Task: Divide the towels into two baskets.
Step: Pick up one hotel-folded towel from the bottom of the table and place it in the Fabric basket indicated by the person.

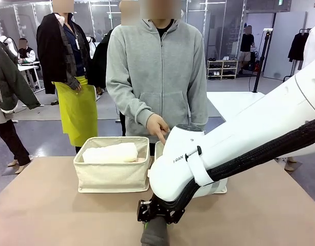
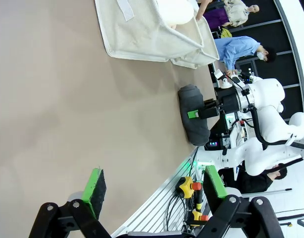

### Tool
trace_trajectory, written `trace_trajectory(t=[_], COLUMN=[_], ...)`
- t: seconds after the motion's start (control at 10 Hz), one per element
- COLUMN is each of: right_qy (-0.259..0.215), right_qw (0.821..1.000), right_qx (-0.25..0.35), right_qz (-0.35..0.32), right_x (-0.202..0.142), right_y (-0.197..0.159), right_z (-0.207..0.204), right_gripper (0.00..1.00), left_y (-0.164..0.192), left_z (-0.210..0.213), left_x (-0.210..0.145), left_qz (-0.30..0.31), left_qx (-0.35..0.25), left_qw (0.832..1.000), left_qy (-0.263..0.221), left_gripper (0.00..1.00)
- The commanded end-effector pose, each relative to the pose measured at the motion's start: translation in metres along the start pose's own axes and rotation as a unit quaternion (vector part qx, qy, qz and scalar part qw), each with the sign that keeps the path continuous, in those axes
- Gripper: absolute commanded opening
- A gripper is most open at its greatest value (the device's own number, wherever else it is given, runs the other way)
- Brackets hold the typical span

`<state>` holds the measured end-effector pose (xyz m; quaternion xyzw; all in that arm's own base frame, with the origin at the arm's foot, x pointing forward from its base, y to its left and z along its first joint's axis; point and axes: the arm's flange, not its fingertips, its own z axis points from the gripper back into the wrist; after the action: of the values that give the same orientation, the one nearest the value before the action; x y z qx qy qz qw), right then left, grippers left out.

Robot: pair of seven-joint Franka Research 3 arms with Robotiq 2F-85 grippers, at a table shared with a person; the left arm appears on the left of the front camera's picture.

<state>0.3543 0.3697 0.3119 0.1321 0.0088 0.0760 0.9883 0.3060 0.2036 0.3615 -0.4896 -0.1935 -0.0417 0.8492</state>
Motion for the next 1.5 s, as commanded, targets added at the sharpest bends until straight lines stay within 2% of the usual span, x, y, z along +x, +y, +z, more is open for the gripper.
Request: trace_trajectory(t=[0.0, 0.3, 0.5, 0.7, 1.0, 1.1, 1.2, 1.3, 1.4], right_qy=[-0.007, -0.009, -0.045, -0.065, -0.063, -0.058, -0.063, -0.089, -0.082], right_qw=[1.0, 1.0, 0.998, 0.989, 0.977, 0.966, 0.946, 0.906, 0.89], right_qx=[-0.018, -0.018, -0.041, -0.087, -0.125, -0.139, -0.136, -0.143, -0.173], right_qz=[-0.017, -0.011, 0.026, 0.098, 0.16, 0.212, 0.288, 0.388, 0.413], right_x=[-0.001, -0.011, -0.026, -0.037, -0.036, -0.039, -0.047, -0.059, -0.065], right_y=[0.002, 0.002, 0.009, 0.01, 0.014, 0.013, 0.011, 0.013, 0.015], right_z=[-0.009, 0.017, 0.061, 0.107, 0.128, 0.132, 0.139, 0.142, 0.143], right_gripper=[0.32, 0.01, 0.01, 0.01, 0.01, 0.01, 0.01, 0.01, 0.01], left_y=[-0.002, -0.002, -0.002, -0.002, -0.002, -0.002, -0.002, -0.002, -0.002], left_z=[0.003, 0.003, 0.003, 0.003, 0.003, 0.003, 0.003, 0.003, 0.003], left_x=[0.0, 0.0, 0.0, 0.0, 0.0, 0.0, 0.0, 0.0, 0.0], left_qz=[-0.006, -0.006, -0.006, -0.006, -0.006, -0.006, -0.006, -0.006, -0.006], left_qx=[-0.005, -0.005, -0.005, -0.005, -0.005, -0.005, -0.005, -0.005, -0.005], left_qw=[1.0, 1.0, 1.0, 1.0, 1.0, 1.0, 1.0, 1.0, 1.0], left_qy=[-0.006, -0.006, -0.006, -0.006, -0.006, -0.006, -0.006, -0.006, -0.006], left_gripper=[1.0, 1.0, 1.0, 1.0, 1.0, 1.0, 1.0, 1.0, 1.0])
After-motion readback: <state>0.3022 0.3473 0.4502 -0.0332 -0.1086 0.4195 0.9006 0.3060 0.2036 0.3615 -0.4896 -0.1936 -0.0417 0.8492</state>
